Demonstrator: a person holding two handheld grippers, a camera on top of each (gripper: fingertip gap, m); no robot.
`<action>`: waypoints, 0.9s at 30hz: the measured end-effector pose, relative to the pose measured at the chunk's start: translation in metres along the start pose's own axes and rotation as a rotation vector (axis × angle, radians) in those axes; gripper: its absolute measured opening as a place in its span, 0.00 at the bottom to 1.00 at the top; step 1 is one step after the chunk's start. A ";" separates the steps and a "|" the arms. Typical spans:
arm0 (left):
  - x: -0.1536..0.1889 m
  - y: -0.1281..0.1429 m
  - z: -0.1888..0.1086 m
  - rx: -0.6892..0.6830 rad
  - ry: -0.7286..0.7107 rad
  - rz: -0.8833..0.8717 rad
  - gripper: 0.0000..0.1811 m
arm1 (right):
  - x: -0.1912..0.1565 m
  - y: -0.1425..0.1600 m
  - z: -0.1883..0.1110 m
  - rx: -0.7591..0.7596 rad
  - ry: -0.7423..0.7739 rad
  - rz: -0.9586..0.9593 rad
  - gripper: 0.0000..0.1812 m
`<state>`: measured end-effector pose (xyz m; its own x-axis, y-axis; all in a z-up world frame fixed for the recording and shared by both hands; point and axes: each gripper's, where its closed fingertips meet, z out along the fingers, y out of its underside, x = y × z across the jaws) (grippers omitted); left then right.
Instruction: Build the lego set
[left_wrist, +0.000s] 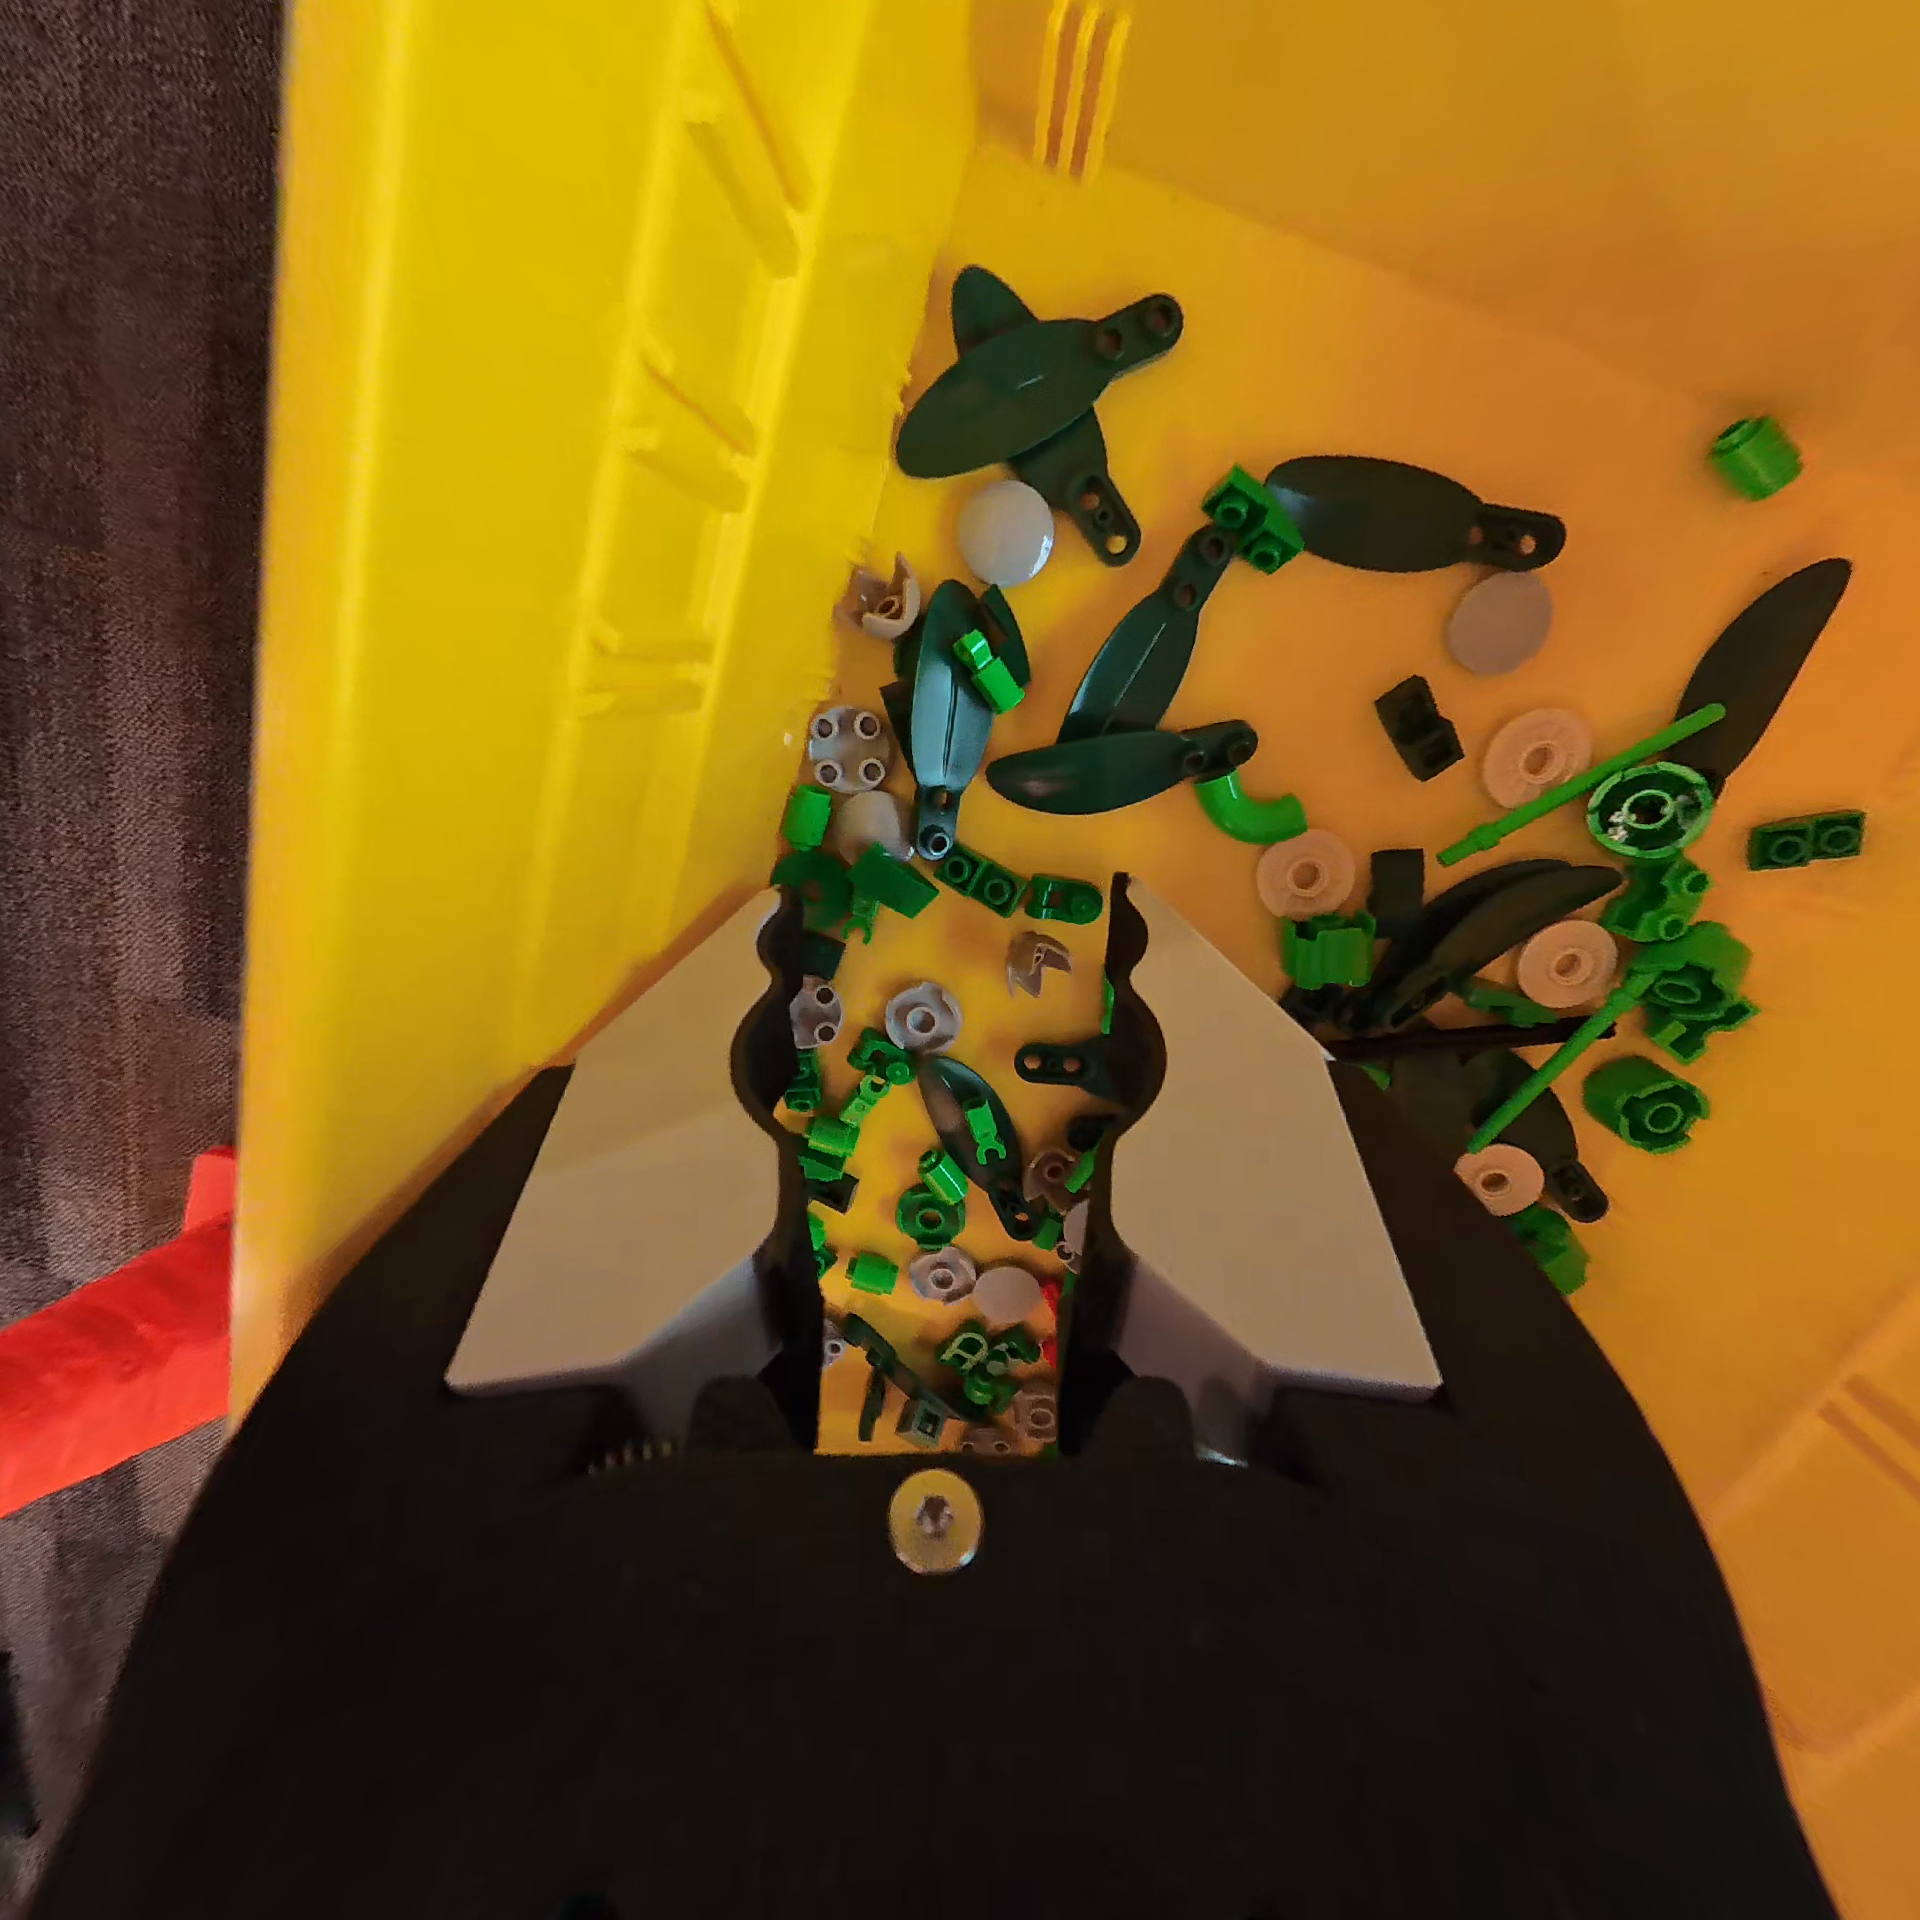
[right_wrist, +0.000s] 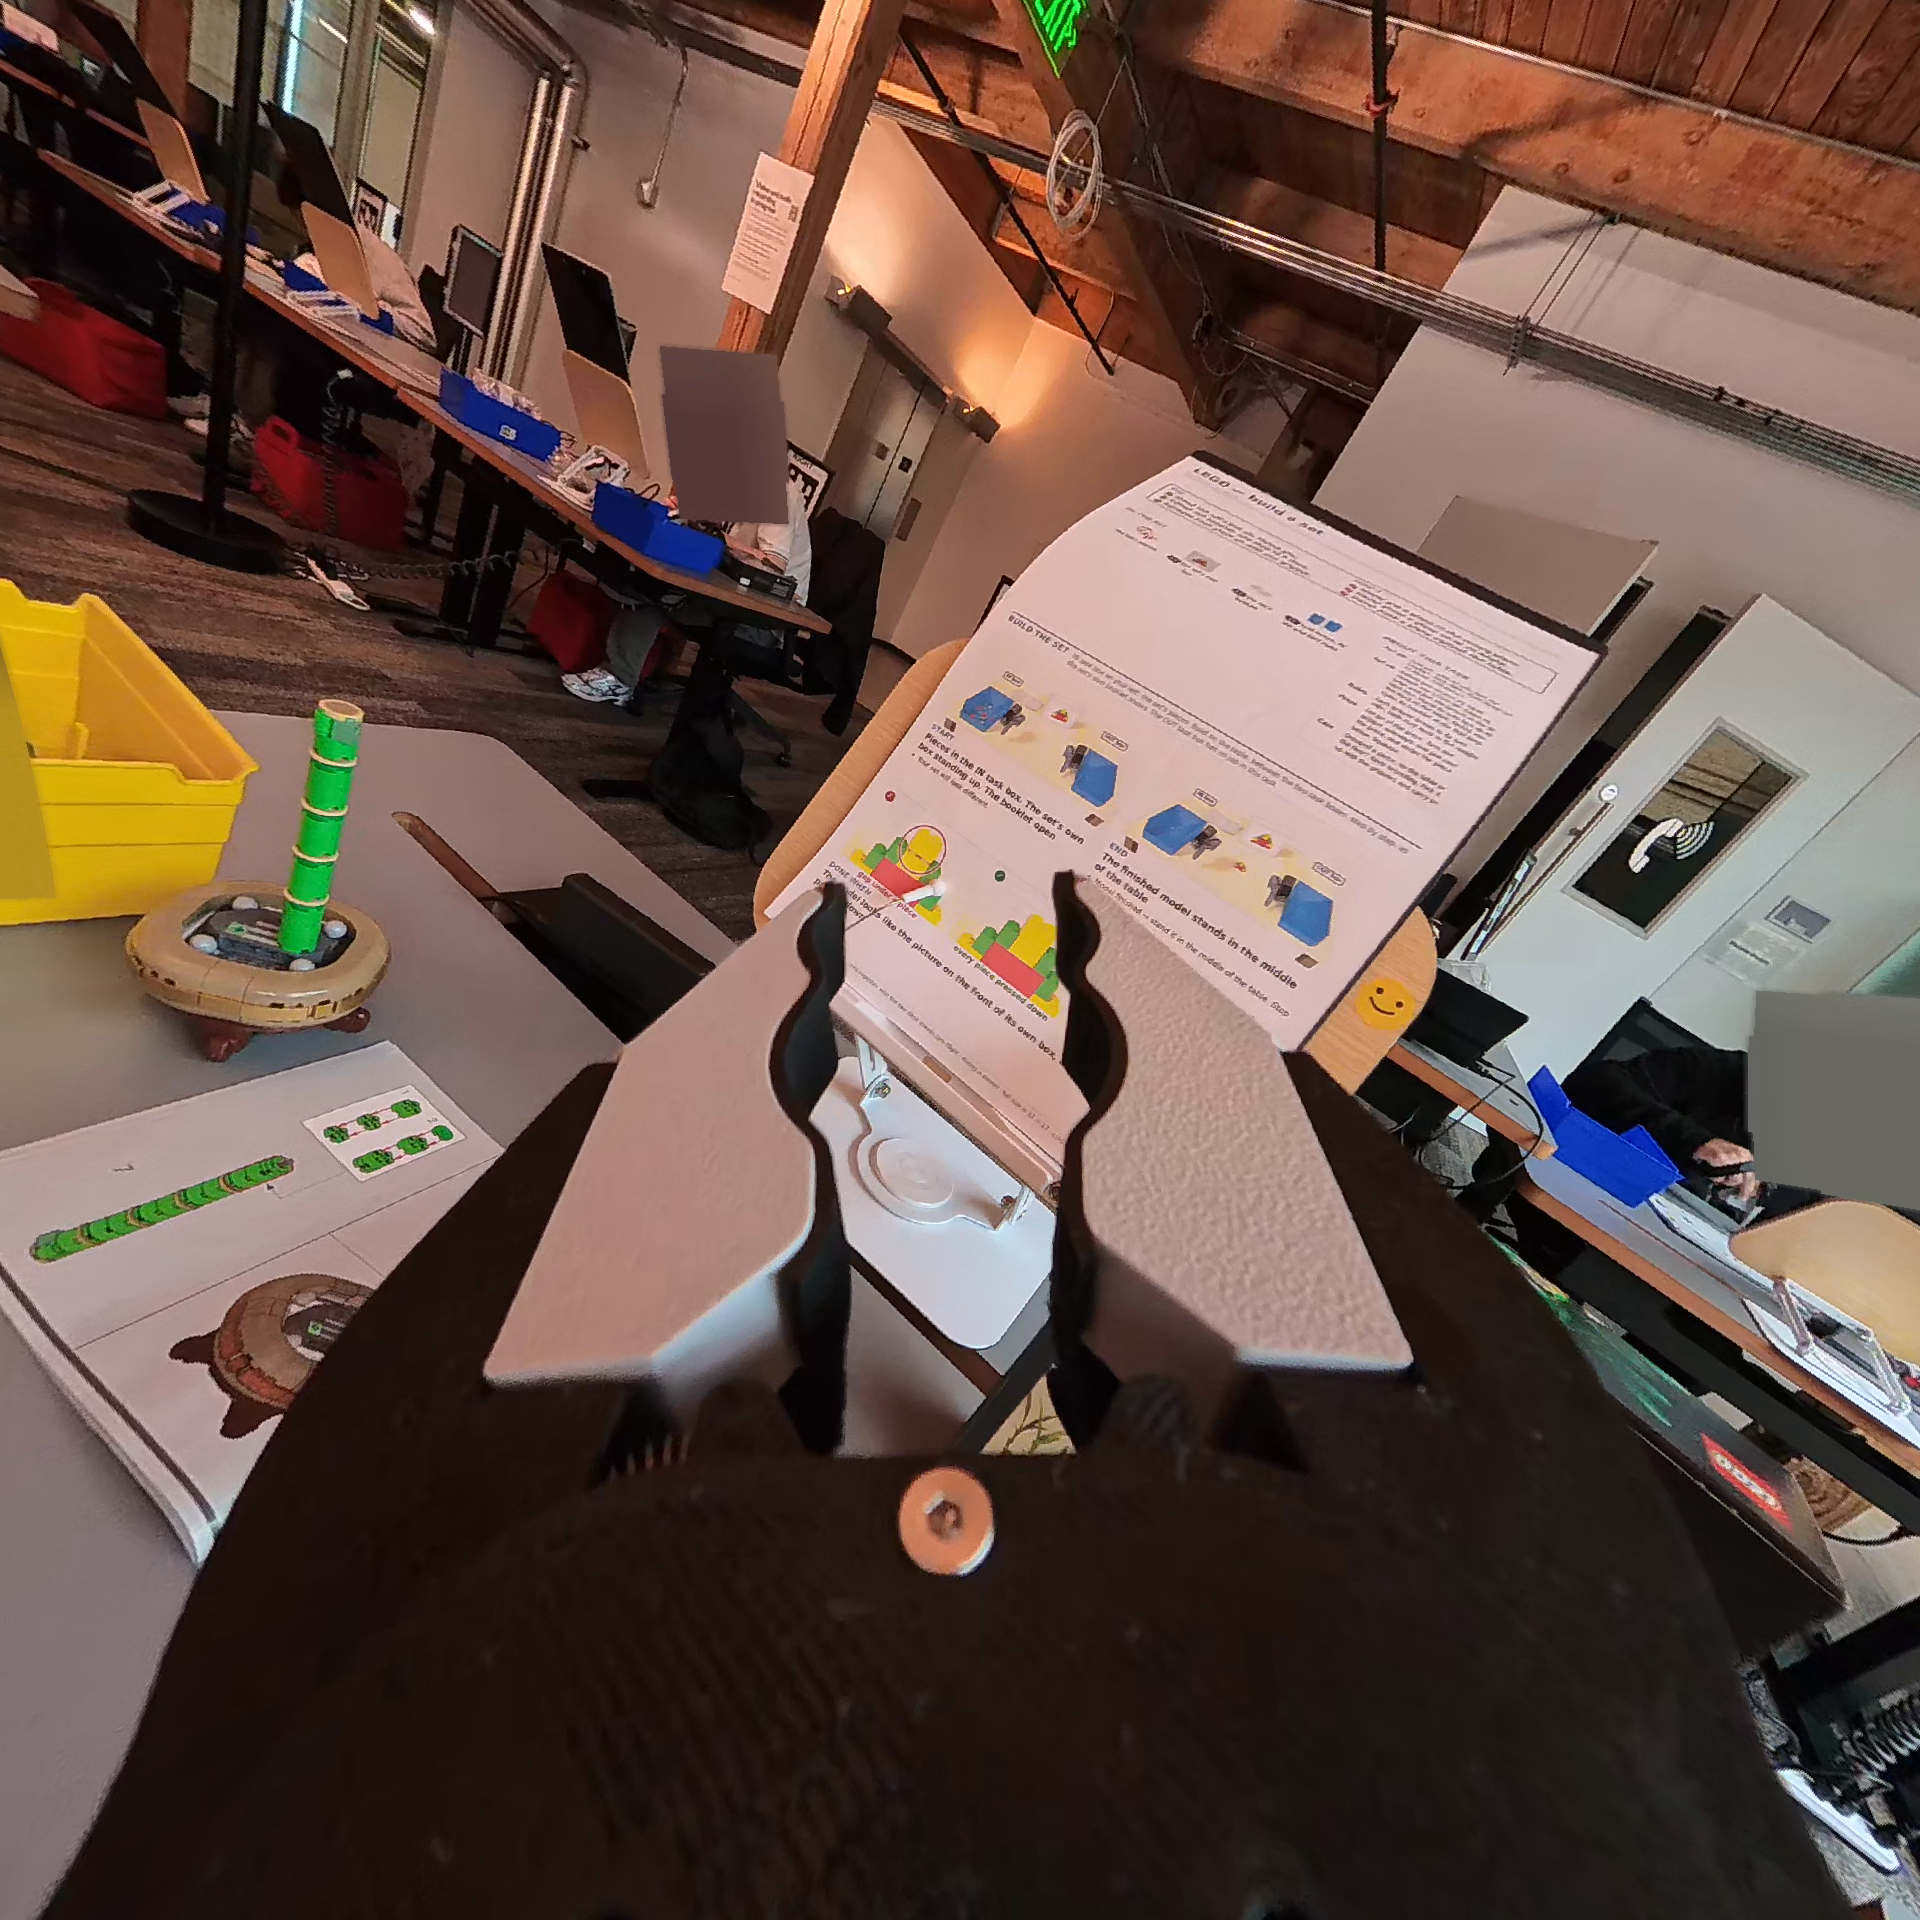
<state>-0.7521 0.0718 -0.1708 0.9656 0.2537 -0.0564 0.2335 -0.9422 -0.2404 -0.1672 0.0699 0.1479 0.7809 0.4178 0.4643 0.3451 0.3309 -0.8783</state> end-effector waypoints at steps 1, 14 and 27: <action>0.000 0.001 0.002 -0.010 -0.006 0.010 0.32 | -0.001 0.001 0.001 -0.003 -0.002 -0.002 0.22; 0.010 0.005 -0.008 -0.015 0.068 -0.013 0.30 | -0.003 0.001 0.002 -0.010 -0.003 -0.017 0.22; -0.015 0.003 -0.014 0.057 -0.093 0.277 0.16 | -0.009 0.003 0.004 -0.023 -0.024 -0.031 0.22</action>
<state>-0.7644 0.0617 -0.1570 0.9764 0.0104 -0.2155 -0.0466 -0.9651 -0.2577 -0.1756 0.0704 0.1416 0.7570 0.4281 0.4936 0.3810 0.3244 -0.8658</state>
